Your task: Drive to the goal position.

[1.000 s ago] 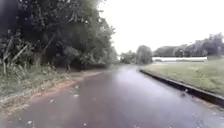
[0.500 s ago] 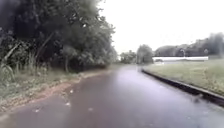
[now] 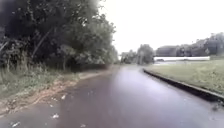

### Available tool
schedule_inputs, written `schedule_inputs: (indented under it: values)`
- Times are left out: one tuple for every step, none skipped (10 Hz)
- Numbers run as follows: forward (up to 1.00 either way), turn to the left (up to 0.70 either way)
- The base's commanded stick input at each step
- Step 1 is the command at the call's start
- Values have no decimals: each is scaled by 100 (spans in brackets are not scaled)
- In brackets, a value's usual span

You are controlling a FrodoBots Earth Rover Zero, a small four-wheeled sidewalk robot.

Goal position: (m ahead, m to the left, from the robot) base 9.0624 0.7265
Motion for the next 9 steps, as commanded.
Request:
schedule_inputs:
  values:
    - [70, -11]
    - [70, -12]
    - [70, -12]
    - [70, -13]
    - [70, -14]
    - [70, -15]
    - [70, -16]
    - [70, -17]
    - [70, -18]
